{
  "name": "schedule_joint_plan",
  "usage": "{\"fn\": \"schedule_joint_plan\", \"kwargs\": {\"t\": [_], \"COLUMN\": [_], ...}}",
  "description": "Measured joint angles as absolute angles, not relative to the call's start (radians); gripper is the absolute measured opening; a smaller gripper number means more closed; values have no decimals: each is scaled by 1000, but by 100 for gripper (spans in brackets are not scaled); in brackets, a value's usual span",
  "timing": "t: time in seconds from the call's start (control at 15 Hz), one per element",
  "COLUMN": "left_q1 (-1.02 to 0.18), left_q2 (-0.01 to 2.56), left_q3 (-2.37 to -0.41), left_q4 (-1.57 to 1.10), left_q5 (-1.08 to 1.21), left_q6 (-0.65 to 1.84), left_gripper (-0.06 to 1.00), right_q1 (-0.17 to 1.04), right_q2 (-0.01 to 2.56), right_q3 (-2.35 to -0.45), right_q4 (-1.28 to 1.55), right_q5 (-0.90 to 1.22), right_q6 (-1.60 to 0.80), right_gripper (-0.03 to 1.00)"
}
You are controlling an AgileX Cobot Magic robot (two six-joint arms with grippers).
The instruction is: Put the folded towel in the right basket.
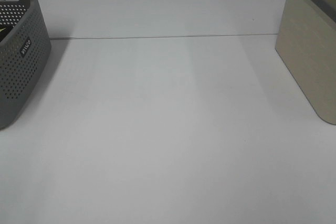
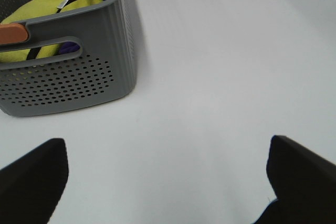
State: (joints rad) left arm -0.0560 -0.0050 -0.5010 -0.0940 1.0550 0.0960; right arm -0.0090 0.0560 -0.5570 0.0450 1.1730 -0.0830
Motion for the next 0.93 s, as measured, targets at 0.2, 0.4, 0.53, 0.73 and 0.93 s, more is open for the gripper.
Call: {"fn": "schedule_joint_plan", "kwargs": {"t": [0.2, 0.4, 0.53, 0.73, 0.93], "left_q1": [-56, -56, -56, -56, -56], "left_q2": [-5, -5, -5, -5, -5], "left_q3": [-501, -501, -501, -501, -501], "left_q4": [-94, -94, -94, -94, -94], "left_q5": [1055, 1055, 1055, 1055, 1055], "left_q6": [96, 96, 96, 96, 96], "left_gripper": [98, 98, 98, 98, 98], "right_q1": [-9, -9, -9, -9, -9], "right_q2": [-6, -6, -6, -6, -6], "right_q3": [-518, -507, -507, -507, -507], "right_q4": [43, 39, 40, 55, 75], "right_q5": [1094, 1075, 1073, 1073, 1073], "right_q6": [-87, -88, -88, -86, -86], "right_gripper": [53, 53, 53, 53, 53]}}
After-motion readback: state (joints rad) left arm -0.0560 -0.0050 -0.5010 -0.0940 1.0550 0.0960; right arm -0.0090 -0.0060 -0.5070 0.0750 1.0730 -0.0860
